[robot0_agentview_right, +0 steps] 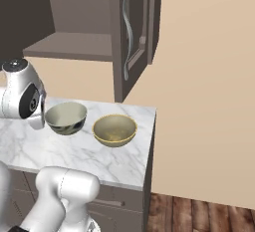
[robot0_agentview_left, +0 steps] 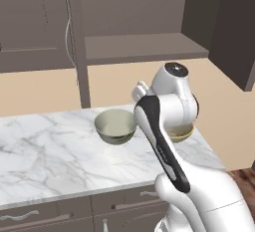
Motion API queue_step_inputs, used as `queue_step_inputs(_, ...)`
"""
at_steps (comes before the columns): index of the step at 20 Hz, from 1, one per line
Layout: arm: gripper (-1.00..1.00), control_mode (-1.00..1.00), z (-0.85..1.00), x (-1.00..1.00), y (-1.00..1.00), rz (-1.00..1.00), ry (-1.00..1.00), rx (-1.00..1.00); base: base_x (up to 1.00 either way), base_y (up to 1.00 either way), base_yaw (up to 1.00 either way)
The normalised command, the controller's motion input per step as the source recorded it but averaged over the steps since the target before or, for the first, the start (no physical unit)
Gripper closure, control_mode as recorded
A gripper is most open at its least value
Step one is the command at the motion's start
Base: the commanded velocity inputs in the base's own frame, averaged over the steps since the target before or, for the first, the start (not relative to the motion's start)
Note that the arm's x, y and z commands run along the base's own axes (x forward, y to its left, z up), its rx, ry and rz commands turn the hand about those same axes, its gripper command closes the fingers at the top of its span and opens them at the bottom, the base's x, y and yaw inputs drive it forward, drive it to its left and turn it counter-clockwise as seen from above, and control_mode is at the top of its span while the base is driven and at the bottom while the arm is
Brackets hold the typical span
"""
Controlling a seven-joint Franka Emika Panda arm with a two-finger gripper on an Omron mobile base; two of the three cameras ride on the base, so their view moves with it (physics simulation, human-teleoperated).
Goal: Open the cabinet. Pick the bowls from the counter and place them in the cabinet. Then close the cabinet.
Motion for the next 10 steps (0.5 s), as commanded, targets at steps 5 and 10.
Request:
queue_step_inputs(5, -1.00, -1.00, -0.62, 0.13, -0.04, -0.20, 0.11, 0.10, 0.00, 0.00, 0.00)
queue_step_inputs(10, -1.00, -1.00, -0.09, 0.50, -0.14, 0.00, 0.13, 0.07, 0.00, 0.00, 0.00)
